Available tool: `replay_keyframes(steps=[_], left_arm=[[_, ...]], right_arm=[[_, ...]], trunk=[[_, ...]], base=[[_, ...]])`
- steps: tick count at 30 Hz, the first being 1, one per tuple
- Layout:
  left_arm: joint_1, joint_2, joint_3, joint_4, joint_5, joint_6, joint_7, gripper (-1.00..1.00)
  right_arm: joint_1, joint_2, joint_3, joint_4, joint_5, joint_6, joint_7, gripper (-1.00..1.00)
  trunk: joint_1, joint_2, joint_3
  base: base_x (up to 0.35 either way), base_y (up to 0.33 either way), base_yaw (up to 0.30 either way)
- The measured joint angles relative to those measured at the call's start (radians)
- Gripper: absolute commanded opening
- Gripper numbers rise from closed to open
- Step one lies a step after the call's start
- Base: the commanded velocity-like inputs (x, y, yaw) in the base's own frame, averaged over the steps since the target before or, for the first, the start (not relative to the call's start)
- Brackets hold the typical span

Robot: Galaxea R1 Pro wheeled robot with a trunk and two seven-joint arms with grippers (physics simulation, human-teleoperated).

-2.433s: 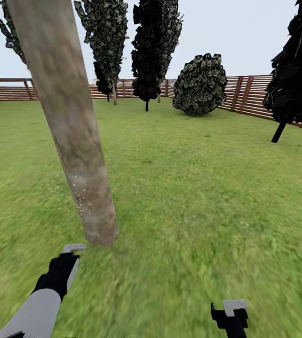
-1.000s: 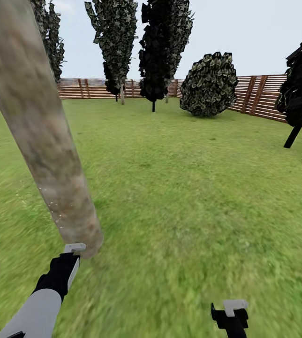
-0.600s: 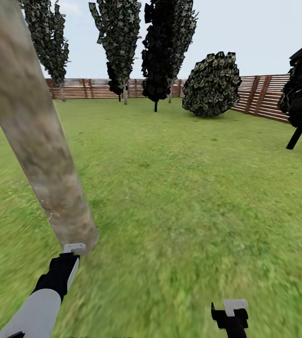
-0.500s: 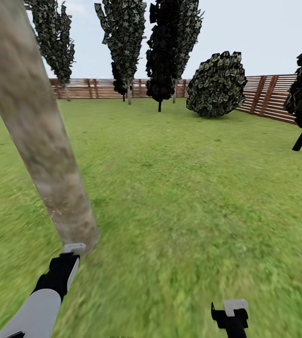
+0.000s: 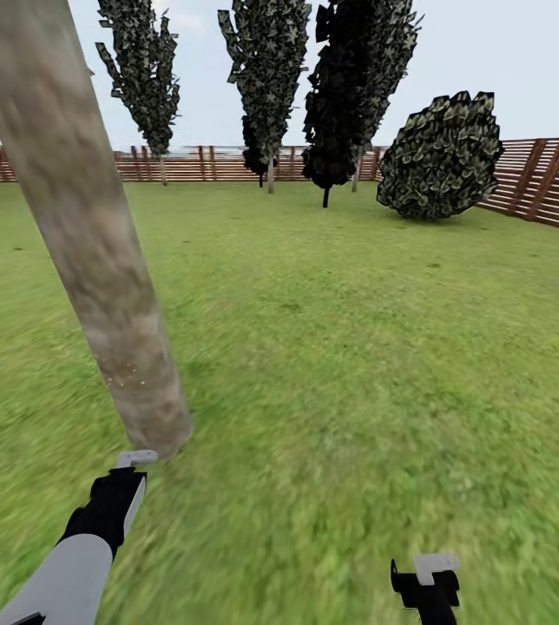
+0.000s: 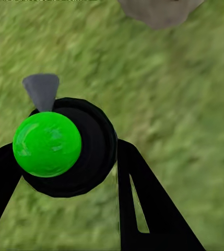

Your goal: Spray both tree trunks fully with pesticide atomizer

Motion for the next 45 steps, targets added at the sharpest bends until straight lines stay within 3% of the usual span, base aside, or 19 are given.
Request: replay_keyframes(steps=[10,18,28,45], left_arm=[[0.001,0.001,0.002,0.0,0.001,0.0,0.0,-1.0],[0.001,0.002,0.001,0.0,0.001,-0.001,0.0,-1.0],[0.001,0.001,0.002,-0.001,0.005,0.0,0.002,-1.0],[0.001,0.0,-0.002,-0.001,0.005,-0.001,0.002,-1.0]], right_arm=[[0.0,0.0,0.0,0.0,0.0,0.0,0.0,1.0],[0.0,0.0,0.0,0.0,0.0,0.0,0.0,1.0],[0.0,0.0,0.0,0.0,0.0,0.0,0.001,1.0],[0.0,0.0,0.0,0.0,0.0,0.0,0.001,1.0]], trunk=[[0.0,0.0,0.0],[0.0,0.0,0.0],[0.0,0.0,0.0],[0.0,0.0,0.0]], base=[[0.277,-0.141,0.023],[0.285,-0.135,0.258],[0.026,-0.118,0.263],[0.029,-0.251,0.026]])
